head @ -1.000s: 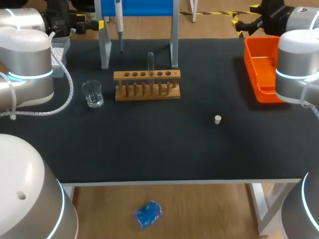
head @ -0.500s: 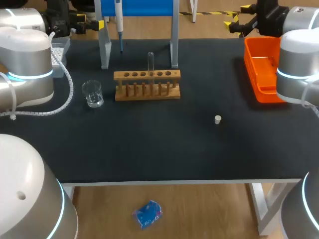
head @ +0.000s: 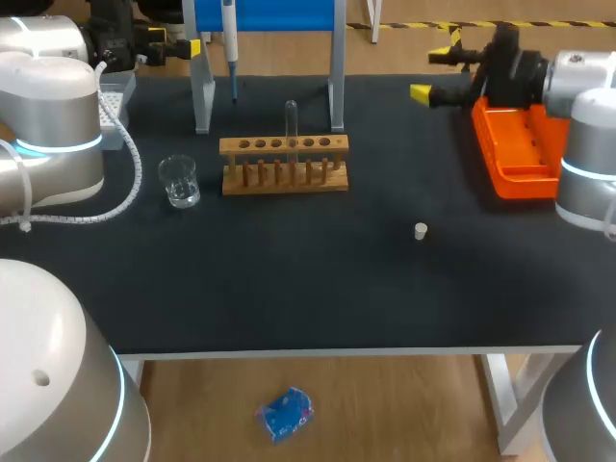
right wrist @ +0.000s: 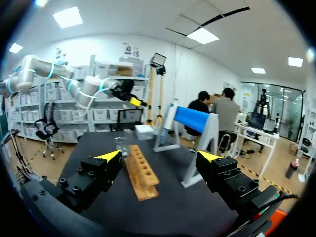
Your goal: Invert the test tube, pick up the pipette, mount the tip to pipette, aspirate from beaker and dispense into the tube, eject the tip, return the pipette, and cap with the stopper.
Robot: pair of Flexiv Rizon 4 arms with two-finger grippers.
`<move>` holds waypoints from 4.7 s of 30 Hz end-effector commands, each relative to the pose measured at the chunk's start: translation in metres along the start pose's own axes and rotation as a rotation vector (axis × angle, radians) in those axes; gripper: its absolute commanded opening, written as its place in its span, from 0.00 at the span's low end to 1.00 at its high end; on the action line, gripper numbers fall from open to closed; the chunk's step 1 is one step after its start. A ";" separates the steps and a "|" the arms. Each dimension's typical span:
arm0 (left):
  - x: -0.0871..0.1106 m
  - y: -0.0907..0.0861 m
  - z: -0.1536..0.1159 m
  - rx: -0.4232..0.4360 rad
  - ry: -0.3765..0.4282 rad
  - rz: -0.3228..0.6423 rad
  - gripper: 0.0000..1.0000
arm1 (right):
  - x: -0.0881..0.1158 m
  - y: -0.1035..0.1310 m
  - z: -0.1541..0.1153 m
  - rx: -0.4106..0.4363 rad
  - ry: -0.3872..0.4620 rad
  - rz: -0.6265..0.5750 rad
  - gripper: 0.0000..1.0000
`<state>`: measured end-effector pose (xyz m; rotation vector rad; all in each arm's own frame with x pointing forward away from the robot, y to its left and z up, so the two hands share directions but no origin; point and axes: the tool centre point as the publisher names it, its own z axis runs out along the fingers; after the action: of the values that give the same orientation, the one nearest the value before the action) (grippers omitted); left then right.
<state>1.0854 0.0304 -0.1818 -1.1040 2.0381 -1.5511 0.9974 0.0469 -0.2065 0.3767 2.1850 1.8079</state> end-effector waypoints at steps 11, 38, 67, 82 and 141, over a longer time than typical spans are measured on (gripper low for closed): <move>0.001 0.001 0.000 0.004 -0.003 0.000 1.00 | 0.052 -0.009 0.018 -0.081 0.147 0.008 1.00; 0.063 0.029 -0.009 0.052 0.477 0.303 1.00 | 0.052 -0.009 0.018 -0.081 0.147 0.008 1.00; 0.108 0.068 -0.026 0.002 0.547 0.402 1.00 | 0.052 -0.009 0.018 -0.081 0.147 0.008 1.00; 0.122 0.085 -0.034 -0.006 0.541 0.383 1.00 | 0.052 -0.009 0.018 -0.081 0.147 0.008 1.00; 0.122 0.085 -0.034 -0.006 0.541 0.383 1.00 | 0.091 -0.034 0.214 -0.196 0.579 0.026 1.00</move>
<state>0.9540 -0.0315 -0.2282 -0.2645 2.4035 -1.7579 0.9868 0.2664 -0.2797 -0.1582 2.3053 2.3266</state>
